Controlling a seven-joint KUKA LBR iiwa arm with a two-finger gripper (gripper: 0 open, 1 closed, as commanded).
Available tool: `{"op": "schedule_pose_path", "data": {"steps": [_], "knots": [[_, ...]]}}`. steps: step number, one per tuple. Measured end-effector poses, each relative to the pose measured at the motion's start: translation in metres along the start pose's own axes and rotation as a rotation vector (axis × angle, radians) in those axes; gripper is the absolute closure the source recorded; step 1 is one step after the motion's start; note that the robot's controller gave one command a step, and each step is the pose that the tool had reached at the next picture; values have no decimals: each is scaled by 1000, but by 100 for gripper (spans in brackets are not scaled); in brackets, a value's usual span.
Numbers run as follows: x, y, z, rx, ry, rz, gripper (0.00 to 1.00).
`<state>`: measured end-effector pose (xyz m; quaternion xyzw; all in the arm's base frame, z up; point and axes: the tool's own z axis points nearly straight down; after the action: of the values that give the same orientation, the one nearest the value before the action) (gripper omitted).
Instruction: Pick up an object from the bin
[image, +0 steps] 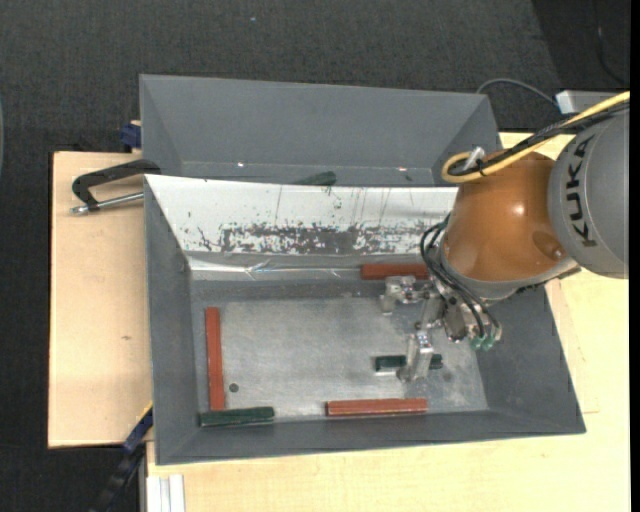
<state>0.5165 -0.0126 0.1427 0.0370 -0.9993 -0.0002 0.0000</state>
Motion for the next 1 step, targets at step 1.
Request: {"op": "schedule_pose_path", "data": {"steps": [1], "knots": [[4,-79,58,0,-1,-105,100]]}}
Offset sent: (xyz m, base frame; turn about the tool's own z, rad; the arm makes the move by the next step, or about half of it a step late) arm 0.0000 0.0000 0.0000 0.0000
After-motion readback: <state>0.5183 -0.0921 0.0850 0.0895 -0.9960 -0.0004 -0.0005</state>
